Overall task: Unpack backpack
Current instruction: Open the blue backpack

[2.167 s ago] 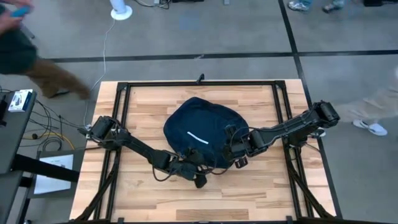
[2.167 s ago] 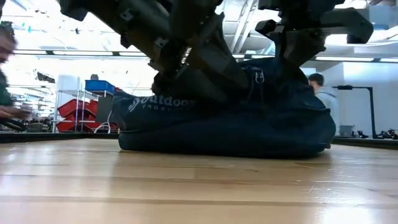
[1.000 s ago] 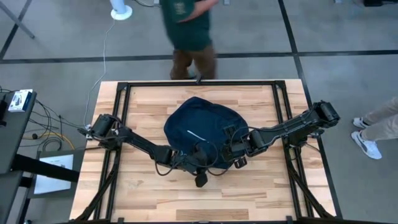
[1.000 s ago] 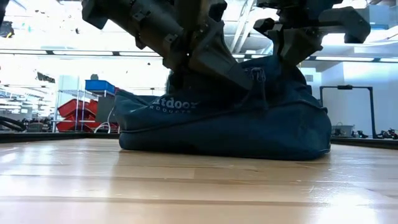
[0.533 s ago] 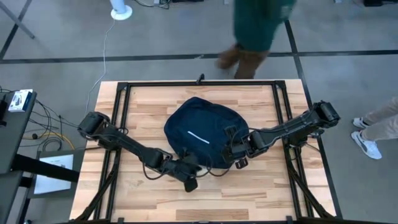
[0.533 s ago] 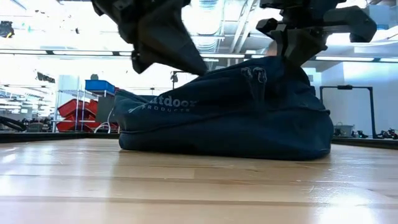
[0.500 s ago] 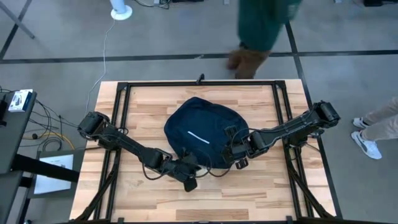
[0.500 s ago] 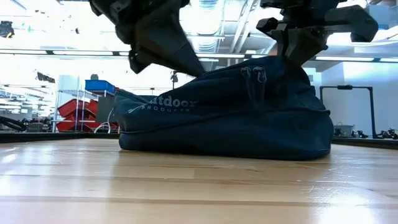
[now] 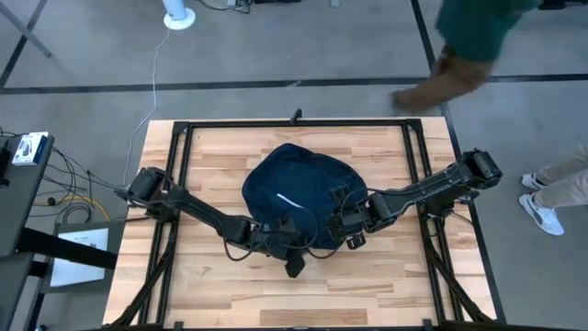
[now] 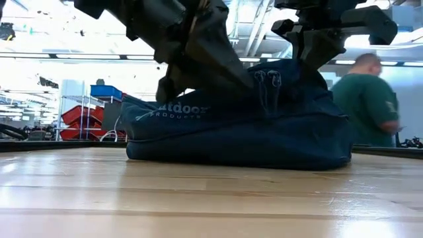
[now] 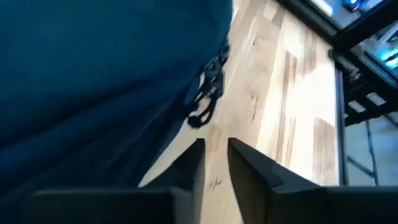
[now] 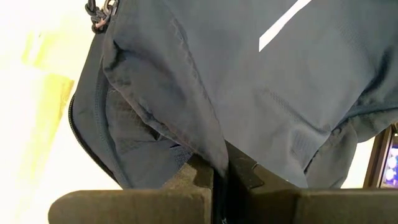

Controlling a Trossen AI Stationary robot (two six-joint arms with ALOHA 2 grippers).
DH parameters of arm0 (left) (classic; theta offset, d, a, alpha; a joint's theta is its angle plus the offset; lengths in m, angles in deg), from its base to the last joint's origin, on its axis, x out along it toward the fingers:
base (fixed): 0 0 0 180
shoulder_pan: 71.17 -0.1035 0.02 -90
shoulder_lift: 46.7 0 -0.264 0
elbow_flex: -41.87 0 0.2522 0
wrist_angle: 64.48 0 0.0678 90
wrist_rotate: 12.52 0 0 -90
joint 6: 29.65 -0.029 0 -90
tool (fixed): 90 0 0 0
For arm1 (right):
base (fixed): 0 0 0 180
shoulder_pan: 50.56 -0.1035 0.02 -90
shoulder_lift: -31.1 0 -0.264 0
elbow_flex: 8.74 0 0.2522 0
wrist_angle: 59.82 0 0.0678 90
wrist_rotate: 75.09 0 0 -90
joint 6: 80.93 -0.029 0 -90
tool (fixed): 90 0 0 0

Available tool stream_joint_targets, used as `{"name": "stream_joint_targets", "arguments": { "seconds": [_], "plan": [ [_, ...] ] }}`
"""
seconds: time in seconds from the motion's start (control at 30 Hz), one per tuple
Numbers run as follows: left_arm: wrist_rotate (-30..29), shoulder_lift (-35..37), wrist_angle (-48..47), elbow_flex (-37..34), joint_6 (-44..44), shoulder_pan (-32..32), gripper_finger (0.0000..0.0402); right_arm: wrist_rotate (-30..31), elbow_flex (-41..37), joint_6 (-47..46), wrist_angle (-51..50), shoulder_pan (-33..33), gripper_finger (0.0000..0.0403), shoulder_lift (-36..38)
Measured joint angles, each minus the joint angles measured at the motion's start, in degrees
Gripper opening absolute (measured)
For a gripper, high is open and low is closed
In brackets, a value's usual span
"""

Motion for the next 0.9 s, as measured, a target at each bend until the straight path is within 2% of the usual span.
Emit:
{"name": "stream_joint_targets", "arguments": {
  "seconds": [0.2,0.4,0.53,0.7,0.9],
  "plan": [
    [-3.97,0.02,0.42,0.00,0.37,-0.02,0.0139,0.00,0.00,0.00,0.12,0.00,0.0000,0.00],
    [-4.18,0.02,0.53,0.00,-1.44,-0.19,0.0194,0.00,0.00,0.04,0.28,0.00,0.0000,0.00],
    [-4.18,-0.29,1.86,0.00,-1.75,-0.19,0.0206,0.00,0.00,0.32,0.44,0.08,0.0000,0.00],
    [-3.25,-4.71,7.84,0.02,-3.88,-0.43,0.0208,0.00,0.00,0.46,0.64,0.11,0.0000,0.00],
    [-4.28,-5.44,7.90,0.00,-5.12,-0.63,0.0208,0.00,0.00,0.46,0.71,0.12,0.0000,0.00]
  ]
}}
